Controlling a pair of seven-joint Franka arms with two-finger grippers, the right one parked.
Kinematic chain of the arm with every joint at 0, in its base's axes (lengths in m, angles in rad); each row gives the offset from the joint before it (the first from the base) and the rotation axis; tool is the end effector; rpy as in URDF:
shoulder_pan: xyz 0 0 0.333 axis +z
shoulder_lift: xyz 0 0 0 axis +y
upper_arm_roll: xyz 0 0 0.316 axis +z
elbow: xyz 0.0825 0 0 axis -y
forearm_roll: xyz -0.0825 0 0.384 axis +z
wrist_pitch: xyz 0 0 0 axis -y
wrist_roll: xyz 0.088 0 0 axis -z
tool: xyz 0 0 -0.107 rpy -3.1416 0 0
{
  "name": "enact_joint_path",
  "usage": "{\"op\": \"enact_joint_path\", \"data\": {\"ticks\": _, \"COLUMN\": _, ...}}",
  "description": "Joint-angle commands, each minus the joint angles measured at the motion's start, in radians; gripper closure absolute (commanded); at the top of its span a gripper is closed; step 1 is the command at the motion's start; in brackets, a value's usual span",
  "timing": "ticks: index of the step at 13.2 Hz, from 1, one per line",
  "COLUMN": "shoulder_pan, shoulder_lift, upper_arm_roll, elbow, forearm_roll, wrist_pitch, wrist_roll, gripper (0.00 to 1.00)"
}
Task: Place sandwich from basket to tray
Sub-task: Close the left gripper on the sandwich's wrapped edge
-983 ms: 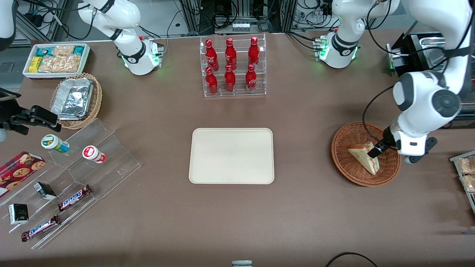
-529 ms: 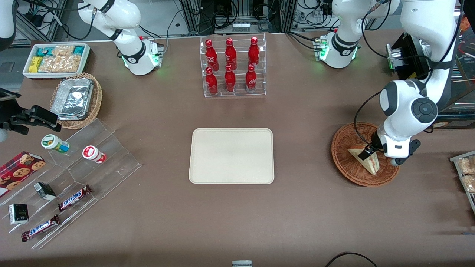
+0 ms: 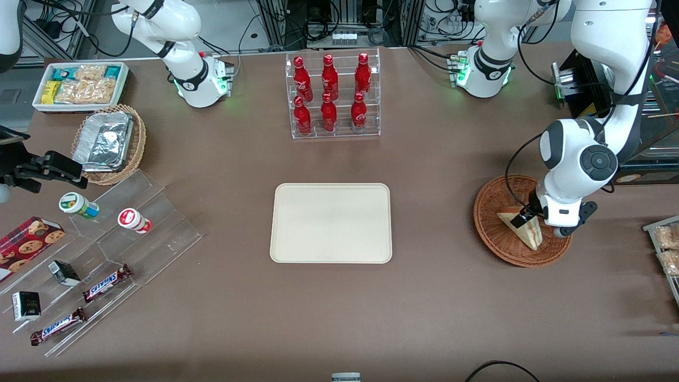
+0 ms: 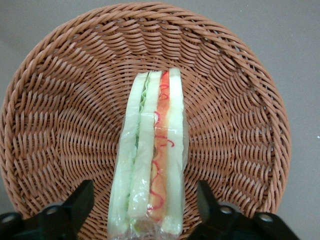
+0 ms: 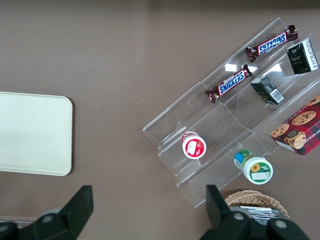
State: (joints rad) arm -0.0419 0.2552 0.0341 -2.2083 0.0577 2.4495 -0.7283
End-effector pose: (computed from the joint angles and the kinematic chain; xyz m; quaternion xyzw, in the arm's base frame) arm 0.5512 -0.0043 0.2625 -0.9434 -0.3309 -0.0016 0.0236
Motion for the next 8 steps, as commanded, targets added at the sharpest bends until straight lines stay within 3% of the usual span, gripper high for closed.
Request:
{"op": "enact_joint_path", "data": {"ticks": 1, "shoulder_pan": -0.006, "shoulder_lift": -0.011, "upper_arm_roll": 0.001, "elbow": -0.007, "forearm_roll": 0.022, "wrist_pitch": 0.011, "wrist_roll": -0.051, "gripper": 0.86}}
{"op": "enact_joint_path", "data": {"ticks": 2, "shoulder_pan": -0.01, "shoulder_lift": -0.013, "upper_arm_roll": 0.001, "elbow": -0.002, "forearm_roll": 0.021, "wrist_pitch": 0.009, "wrist_roll": -0.056, "gripper": 0.96}}
{"op": "enact_joint_path", "data": {"ticks": 3, "shoulder_pan": -0.013, "shoulder_lift": -0.019, "upper_arm_roll": 0.0, "elbow": 0.004, "forearm_roll": 0.021, "wrist_pitch": -0.006, "wrist_roll": -0.056, "gripper": 1.0}}
{"op": "enact_joint_path", "data": {"ticks": 8, "shoulder_pan": -0.084, "shoulder_lift": -0.037, "upper_arm_roll": -0.003, "elbow": 0.223, "forearm_roll": 0.021, "wrist_pitch": -0.317, "wrist_roll": -0.056, "gripper": 1.0}}
